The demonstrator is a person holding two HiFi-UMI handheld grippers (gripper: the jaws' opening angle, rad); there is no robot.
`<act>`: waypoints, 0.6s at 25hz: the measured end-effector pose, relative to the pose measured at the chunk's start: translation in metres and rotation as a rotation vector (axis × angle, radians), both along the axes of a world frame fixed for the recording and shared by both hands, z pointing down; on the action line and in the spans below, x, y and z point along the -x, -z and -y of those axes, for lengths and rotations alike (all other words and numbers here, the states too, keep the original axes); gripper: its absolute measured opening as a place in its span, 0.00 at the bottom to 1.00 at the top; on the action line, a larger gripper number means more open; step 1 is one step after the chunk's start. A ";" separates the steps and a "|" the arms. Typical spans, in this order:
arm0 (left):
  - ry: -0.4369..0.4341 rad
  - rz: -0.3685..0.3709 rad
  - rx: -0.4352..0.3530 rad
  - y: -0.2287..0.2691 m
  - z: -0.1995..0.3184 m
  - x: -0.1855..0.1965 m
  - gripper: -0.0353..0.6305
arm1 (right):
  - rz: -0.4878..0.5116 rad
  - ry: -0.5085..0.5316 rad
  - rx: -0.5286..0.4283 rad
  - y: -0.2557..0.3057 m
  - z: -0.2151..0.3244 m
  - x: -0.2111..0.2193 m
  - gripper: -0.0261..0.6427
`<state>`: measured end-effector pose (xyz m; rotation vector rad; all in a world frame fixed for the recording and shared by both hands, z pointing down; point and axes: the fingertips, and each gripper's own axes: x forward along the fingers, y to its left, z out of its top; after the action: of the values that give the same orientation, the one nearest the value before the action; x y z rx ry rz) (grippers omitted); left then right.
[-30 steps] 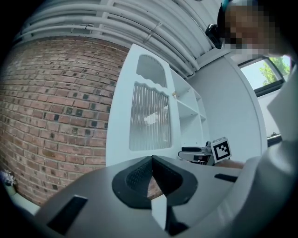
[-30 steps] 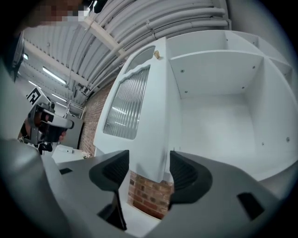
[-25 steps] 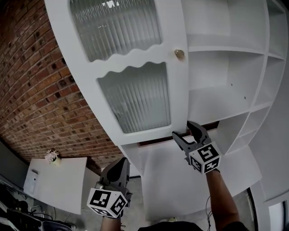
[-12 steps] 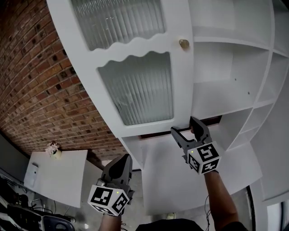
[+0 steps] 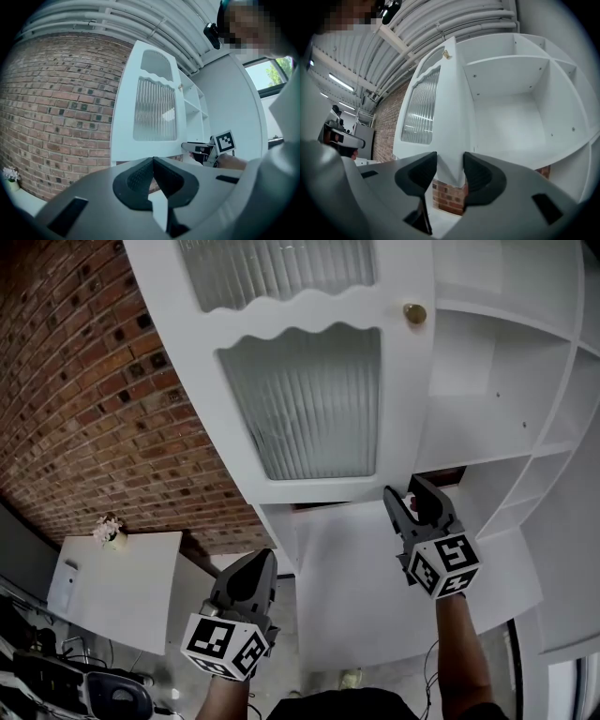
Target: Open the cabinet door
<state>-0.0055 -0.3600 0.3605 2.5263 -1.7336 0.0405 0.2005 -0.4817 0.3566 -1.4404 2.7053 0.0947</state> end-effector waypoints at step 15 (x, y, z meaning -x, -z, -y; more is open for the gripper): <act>-0.110 -0.026 -0.023 0.005 -0.033 0.029 0.06 | -0.002 -0.121 0.018 -0.001 -0.059 0.000 0.24</act>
<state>-0.0343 -0.3267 0.3556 2.6241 -1.5937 -0.0067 0.2001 -0.4230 0.3573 -1.6092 2.6257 0.0796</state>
